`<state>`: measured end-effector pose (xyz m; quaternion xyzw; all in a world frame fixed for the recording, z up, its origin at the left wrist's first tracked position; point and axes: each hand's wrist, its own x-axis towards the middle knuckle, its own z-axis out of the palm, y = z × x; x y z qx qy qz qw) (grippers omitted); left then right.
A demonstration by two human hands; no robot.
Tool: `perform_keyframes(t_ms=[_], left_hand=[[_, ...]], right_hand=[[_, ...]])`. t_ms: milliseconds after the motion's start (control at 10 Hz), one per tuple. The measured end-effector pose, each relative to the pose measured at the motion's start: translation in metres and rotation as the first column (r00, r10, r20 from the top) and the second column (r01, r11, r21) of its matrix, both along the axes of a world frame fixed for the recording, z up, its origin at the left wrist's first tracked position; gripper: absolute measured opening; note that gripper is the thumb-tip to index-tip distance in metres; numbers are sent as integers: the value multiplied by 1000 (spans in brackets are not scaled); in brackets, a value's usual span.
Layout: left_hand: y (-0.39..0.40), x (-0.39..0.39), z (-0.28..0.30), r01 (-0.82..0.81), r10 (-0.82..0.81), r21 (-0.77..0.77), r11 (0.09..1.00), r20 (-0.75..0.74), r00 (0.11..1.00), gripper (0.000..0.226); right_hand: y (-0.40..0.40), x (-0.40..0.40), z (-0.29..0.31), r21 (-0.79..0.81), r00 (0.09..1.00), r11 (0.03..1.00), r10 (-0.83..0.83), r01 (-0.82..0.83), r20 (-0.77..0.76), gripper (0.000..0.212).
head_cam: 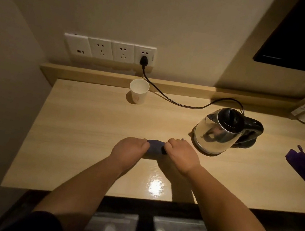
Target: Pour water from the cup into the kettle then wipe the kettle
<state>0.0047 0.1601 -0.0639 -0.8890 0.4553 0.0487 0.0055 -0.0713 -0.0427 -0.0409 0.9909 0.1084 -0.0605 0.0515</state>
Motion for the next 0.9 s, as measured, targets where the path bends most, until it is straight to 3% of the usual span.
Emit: perform_keyframes(t_ms=[200,300,400,500,600,700,800,900], left_hand=[[21,-38,-36,84,-74,107,991,-91,993,55],[39,-49,-42,104,-63,215,971,-189,980,68],[45,-58,-44,103,-55,247,964,-195,979,80],[42,-60,-39,97,-33,280,955,-226,974,81],[39,-55,-28,69,0,267,961,-250,968,71],[37,-50,-12,16,28,159,987,-269,963,51],[34,-43,9,-154,170,73,985,-380,909,21],[25,-27,31,-207,247,136,969,-559,791,27]], right_hand=[[4,-41,-40,102,989,994,-13,29,-150,24],[4,-66,-48,151,988,987,-33,56,-150,39],[10,-79,-43,97,963,989,-81,109,-259,75],[15,-79,-34,60,921,987,-119,151,-370,90],[17,-74,-23,48,927,989,-110,136,-359,63],[17,-66,-14,84,954,988,-104,133,-283,41],[24,-53,3,174,919,943,-216,284,-329,32],[31,-27,21,232,838,919,-159,319,-521,31]])
